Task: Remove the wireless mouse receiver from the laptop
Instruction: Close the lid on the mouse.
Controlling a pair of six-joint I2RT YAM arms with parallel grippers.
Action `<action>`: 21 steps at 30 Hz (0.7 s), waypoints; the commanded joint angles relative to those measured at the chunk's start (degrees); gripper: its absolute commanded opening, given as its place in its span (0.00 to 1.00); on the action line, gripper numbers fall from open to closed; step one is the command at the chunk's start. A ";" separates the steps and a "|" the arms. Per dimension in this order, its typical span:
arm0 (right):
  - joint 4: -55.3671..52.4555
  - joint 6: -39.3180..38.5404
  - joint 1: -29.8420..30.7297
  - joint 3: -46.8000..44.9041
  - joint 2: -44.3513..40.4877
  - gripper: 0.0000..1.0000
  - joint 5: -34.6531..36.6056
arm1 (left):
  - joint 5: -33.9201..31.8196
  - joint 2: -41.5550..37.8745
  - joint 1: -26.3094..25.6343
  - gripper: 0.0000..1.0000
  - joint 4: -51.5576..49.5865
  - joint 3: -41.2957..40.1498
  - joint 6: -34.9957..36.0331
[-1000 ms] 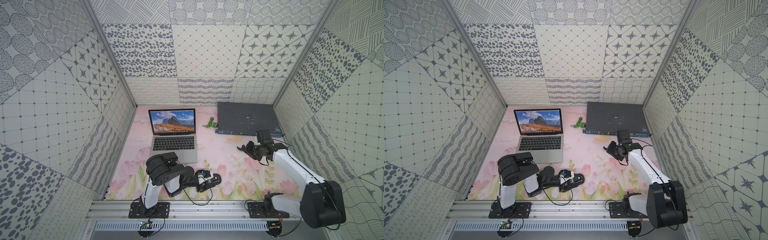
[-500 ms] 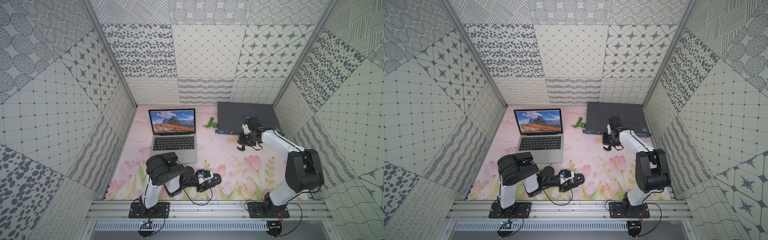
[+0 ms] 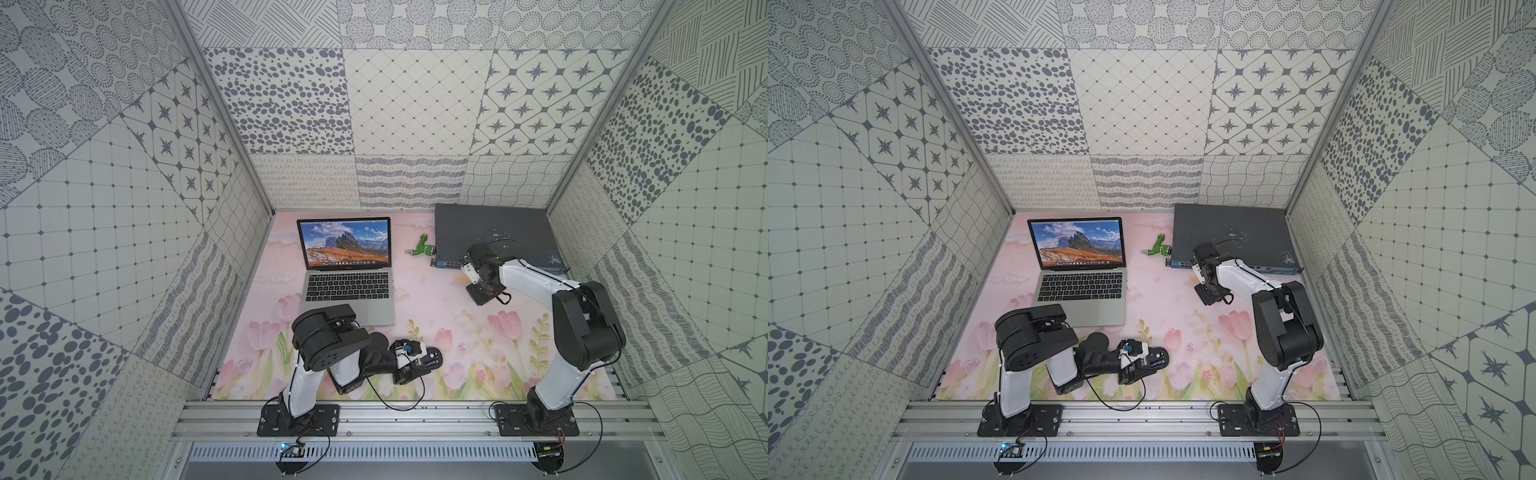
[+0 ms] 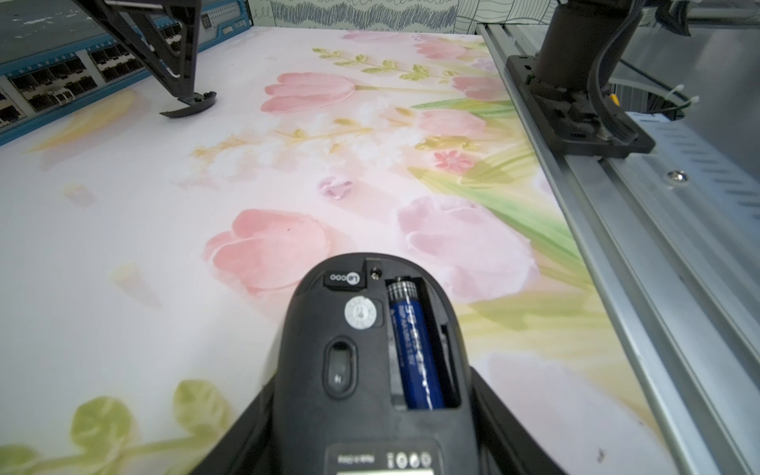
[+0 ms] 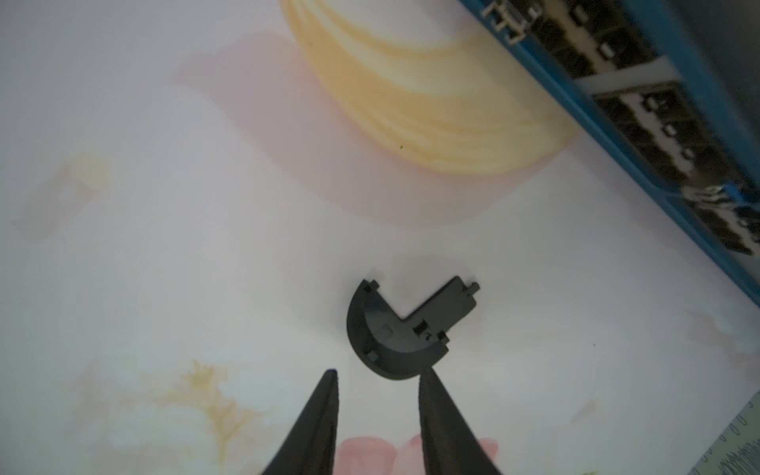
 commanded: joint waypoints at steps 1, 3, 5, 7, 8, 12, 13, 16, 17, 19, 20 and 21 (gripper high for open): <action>-0.27 -2.40 0.83 1.08 1.47 0.35 1.79 | -1.28 0.98 0.07 0.54 -7.42 0.03 -0.82; -0.30 -2.40 0.97 1.22 1.95 0.34 1.43 | -1.22 0.98 0.07 0.54 -7.42 -0.01 -0.78; -0.29 -2.40 1.20 1.00 2.18 0.34 1.27 | -1.26 0.98 0.06 0.54 -7.37 0.01 -0.78; -0.24 -2.41 1.22 0.96 2.32 0.33 1.62 | -1.27 0.98 0.18 0.54 -7.41 0.06 -0.78; -0.21 -2.49 1.26 1.13 2.45 0.32 1.76 | -1.26 0.98 0.10 0.54 -7.35 -0.01 -0.78; 0.00 -2.62 1.19 1.45 3.13 0.26 2.03 | -1.26 0.98 0.13 0.54 -7.41 0.00 -0.78; 0.05 -2.69 1.19 1.53 3.34 0.24 1.79 | -1.26 0.96 0.09 0.54 -7.40 -0.03 -0.78; 0.12 -2.75 1.14 1.64 3.94 0.21 1.88 | -1.26 0.98 0.14 0.54 -7.35 -0.01 -0.78; 0.17 -2.80 1.16 1.71 4.03 0.21 2.14 | -1.26 0.97 0.19 0.54 -7.42 0.05 -0.78; 0.27 -2.76 1.21 1.80 4.21 0.21 2.24 | -1.26 0.98 0.07 0.54 -7.46 0.00 -0.78; 0.43 -2.75 1.17 1.88 4.25 0.21 2.20 | -1.26 0.98 0.11 0.54 -7.50 0.06 -0.78; 0.69 -2.75 1.19 1.89 4.26 0.21 2.29 | -1.22 0.92 0.15 0.54 -7.50 0.04 -0.78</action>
